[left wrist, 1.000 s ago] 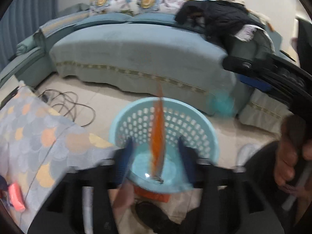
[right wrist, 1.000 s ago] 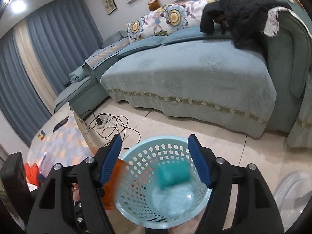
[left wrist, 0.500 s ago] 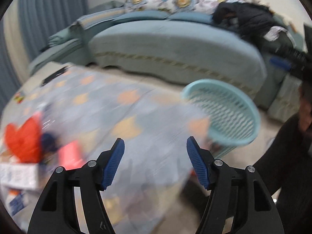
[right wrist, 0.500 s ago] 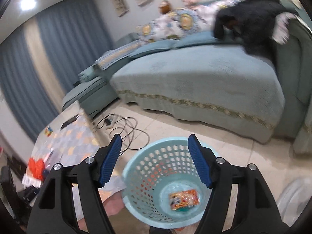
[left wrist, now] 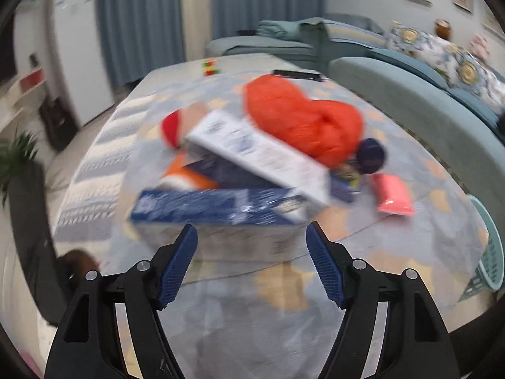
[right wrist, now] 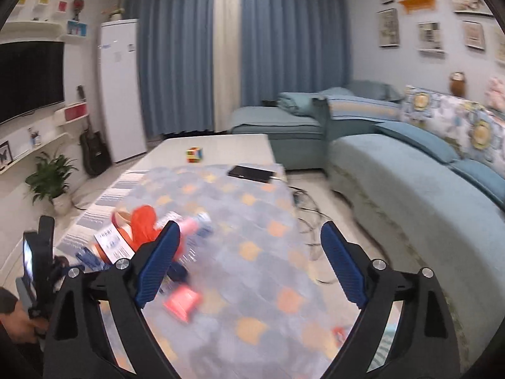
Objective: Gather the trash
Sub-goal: 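Move both tools back to the table toward the milk carton and pink pack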
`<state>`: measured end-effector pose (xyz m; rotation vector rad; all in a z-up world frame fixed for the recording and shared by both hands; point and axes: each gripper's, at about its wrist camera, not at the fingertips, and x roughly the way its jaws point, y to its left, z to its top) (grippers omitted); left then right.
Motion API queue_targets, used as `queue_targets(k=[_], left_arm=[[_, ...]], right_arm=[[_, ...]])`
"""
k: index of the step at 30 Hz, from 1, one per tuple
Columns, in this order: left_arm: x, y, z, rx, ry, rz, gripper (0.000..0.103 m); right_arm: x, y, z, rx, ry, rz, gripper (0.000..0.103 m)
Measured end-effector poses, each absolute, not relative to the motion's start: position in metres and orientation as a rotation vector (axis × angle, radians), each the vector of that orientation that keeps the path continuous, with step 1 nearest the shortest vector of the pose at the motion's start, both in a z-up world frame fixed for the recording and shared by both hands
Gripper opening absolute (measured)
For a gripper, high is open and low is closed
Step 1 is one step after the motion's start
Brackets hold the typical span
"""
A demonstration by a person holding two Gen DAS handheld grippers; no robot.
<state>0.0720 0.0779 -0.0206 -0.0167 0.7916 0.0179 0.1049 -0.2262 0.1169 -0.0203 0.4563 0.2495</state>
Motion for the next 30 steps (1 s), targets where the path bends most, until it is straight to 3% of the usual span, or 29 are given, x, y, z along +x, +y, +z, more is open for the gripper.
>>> queue_targets(k=[7,16,18,21,27,30], left_arm=[[0.1,0.127,-0.036,-0.197,0.894,0.096,0.071],[0.124,0.141,-0.03,-0.285,0.893,0.012,0.074],[0.127,0.139,-0.017,-0.241,0.829,0.02,0.075],[0.14,0.134,-0.001,-0.154,0.761,0.031,0.084],[0.179,0.128,-0.016,0.036,0.873,0.053,0.085],[0.18,0.137,-0.041,-0.064,0.963,0.028,0.085]], right_arm=[[0.164,-0.182,0.051,0.12,0.679,0.231,0.086],[0.161,-0.153,-0.005,0.019,0.793,0.263,0.086],[0.162,-0.158,-0.012,0.026,0.815,0.253,0.086],[0.166,-0.171,-0.018,0.085,0.846,0.241,0.086],[0.168,-0.185,-0.026,0.142,0.882,0.211,0.086],[0.164,-0.178,-0.02,0.109,0.855,0.227,0.086]])
